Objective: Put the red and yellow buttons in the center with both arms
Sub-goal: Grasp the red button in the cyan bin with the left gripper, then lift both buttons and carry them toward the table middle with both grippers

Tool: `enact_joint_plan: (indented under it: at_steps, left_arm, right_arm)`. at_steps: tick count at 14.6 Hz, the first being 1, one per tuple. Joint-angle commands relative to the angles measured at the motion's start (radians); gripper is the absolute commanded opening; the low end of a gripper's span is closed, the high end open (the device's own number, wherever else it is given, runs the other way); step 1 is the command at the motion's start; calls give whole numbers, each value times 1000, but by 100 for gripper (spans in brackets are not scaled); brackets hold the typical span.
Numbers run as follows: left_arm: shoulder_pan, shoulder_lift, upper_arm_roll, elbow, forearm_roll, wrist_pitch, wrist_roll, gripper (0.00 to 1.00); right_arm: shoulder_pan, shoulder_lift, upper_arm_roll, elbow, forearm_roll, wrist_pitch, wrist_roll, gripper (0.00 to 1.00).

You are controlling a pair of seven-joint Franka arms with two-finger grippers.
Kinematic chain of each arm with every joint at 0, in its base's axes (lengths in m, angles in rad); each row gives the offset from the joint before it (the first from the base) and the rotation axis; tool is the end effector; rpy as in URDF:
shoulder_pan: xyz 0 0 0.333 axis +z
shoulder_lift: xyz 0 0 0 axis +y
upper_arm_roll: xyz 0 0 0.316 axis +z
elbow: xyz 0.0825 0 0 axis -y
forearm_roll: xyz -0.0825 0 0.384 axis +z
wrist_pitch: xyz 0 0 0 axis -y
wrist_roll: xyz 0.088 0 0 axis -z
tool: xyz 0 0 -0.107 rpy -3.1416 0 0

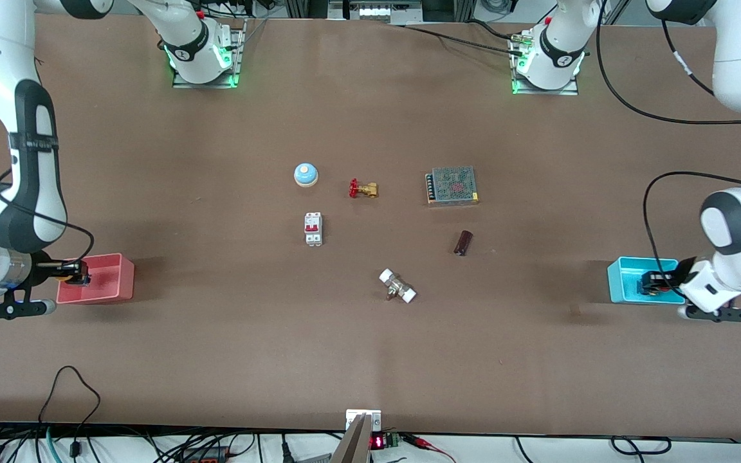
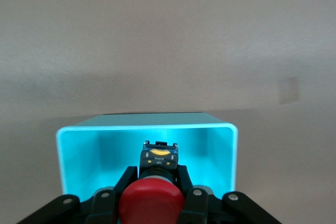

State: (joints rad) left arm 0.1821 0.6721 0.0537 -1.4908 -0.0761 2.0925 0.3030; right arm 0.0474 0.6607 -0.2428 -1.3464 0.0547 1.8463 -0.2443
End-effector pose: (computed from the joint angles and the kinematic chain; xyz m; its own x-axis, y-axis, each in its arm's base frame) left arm 0.6891 0.1554 0.2706 0.9976 -0.0388 -0.0575 -0.0360 -0.9981 0.0492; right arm 0.7049 -0.0988 0.3343 0.9848 0.0631 -0.1620 0.0738 -0.9954 0.0606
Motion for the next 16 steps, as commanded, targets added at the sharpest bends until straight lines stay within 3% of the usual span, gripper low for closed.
enact_joint_plan:
  at_steps: [1, 6, 9, 16]
  left_arm:
    - [-3, -11, -5, 95, -11, -135, -2, 1]
    - [-111, -98, -6, 90, -7, -232, -174, 1]
    - [-206, -173, -8, -11, -7, -197, -278, 1]
    - [-377, -376, -14, -507, -7, 231, -442, 1]
  right_arm:
    - [86, -49, 2, -17, 8, -65, 130, 38]
    - [173, -46, 0, -60, 184, -52, 250, 39]
    - [236, -23, 0, -68, 188, -18, 301, 39]
    - [405, 8, 0, -146, 189, 74, 461, 39]
